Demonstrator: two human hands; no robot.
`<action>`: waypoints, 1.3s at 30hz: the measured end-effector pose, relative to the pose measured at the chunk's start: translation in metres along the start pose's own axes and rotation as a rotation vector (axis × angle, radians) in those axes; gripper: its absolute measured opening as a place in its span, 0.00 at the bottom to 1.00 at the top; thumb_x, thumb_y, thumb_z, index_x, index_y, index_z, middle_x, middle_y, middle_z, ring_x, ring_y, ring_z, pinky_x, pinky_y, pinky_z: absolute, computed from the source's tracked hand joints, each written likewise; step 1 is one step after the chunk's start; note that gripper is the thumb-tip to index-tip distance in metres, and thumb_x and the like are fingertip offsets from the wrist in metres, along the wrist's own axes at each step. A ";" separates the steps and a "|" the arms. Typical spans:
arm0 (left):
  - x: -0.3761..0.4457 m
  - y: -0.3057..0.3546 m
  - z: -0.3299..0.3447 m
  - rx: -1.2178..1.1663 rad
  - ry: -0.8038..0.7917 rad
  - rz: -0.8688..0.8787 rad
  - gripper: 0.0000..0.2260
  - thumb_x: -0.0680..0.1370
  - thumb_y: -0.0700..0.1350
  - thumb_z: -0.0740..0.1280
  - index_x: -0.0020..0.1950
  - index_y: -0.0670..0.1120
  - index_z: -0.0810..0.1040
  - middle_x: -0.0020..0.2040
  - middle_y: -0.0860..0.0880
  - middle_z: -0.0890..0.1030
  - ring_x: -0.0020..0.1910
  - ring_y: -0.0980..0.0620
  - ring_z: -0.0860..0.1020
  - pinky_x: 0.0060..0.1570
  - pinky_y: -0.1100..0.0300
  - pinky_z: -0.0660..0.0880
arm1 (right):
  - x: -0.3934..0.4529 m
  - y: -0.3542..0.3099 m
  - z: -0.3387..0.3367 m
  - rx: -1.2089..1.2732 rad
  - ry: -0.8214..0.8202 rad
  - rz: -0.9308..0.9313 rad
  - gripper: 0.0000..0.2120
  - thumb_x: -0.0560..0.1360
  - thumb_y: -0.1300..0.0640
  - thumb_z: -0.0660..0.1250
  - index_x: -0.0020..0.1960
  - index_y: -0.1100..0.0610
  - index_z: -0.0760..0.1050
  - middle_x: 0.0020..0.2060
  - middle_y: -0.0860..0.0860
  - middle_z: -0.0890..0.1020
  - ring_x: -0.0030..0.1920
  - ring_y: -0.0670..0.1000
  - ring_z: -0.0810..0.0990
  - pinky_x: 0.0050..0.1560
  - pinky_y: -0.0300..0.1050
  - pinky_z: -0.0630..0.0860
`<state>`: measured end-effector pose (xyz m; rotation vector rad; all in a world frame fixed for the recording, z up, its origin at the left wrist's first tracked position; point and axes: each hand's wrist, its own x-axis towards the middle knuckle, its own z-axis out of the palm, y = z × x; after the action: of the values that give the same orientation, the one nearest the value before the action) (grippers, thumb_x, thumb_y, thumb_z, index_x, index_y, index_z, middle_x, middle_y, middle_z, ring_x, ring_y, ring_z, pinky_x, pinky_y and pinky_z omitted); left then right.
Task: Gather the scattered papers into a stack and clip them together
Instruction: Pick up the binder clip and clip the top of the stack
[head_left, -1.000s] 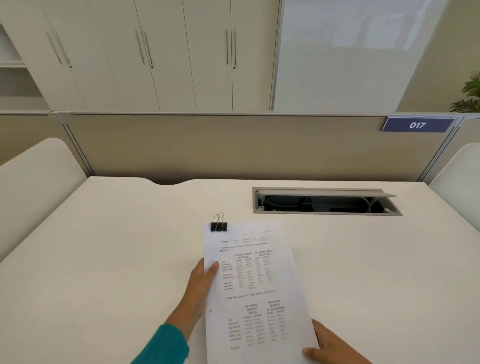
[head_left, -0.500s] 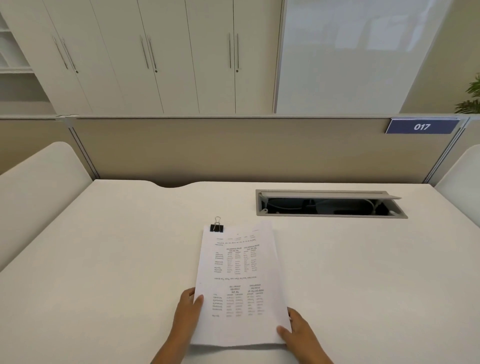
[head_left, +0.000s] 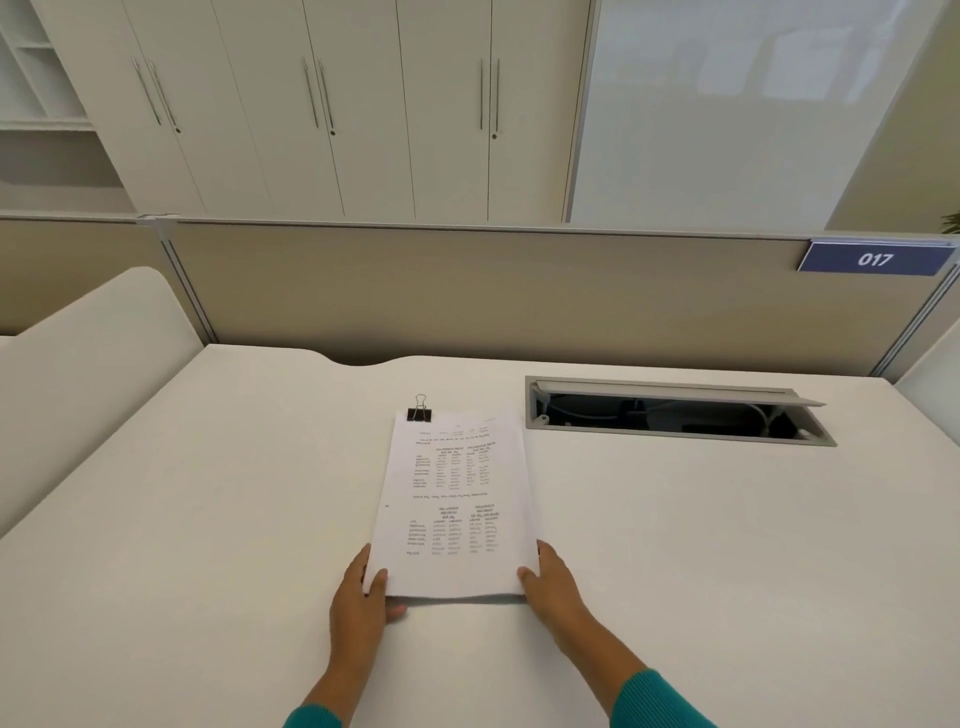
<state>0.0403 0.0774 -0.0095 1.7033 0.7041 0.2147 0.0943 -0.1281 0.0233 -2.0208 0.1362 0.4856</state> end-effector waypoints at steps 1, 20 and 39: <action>0.004 0.001 -0.001 -0.020 -0.008 0.004 0.19 0.79 0.35 0.58 0.71 0.43 0.66 0.65 0.43 0.73 0.45 0.43 0.80 0.31 0.67 0.80 | 0.004 -0.004 0.002 -0.023 0.005 -0.011 0.20 0.79 0.61 0.55 0.71 0.58 0.59 0.68 0.54 0.70 0.67 0.53 0.69 0.67 0.44 0.66; 0.023 0.006 -0.001 0.197 0.060 0.142 0.19 0.79 0.37 0.60 0.70 0.41 0.67 0.63 0.40 0.73 0.62 0.44 0.72 0.64 0.53 0.67 | 0.017 0.011 0.002 -0.288 0.132 -0.130 0.26 0.74 0.42 0.63 0.65 0.55 0.65 0.59 0.52 0.70 0.61 0.52 0.70 0.60 0.44 0.70; -0.030 -0.024 -0.007 0.901 -0.018 0.732 0.29 0.78 0.60 0.37 0.76 0.48 0.42 0.77 0.57 0.37 0.74 0.62 0.37 0.72 0.64 0.39 | -0.051 0.069 -0.021 -0.989 0.368 -0.416 0.26 0.70 0.41 0.64 0.60 0.57 0.78 0.60 0.50 0.79 0.73 0.41 0.56 0.70 0.42 0.42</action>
<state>0.0048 0.0689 -0.0230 2.7876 0.0980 0.4271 0.0335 -0.1854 -0.0047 -2.9880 -0.3733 -0.1487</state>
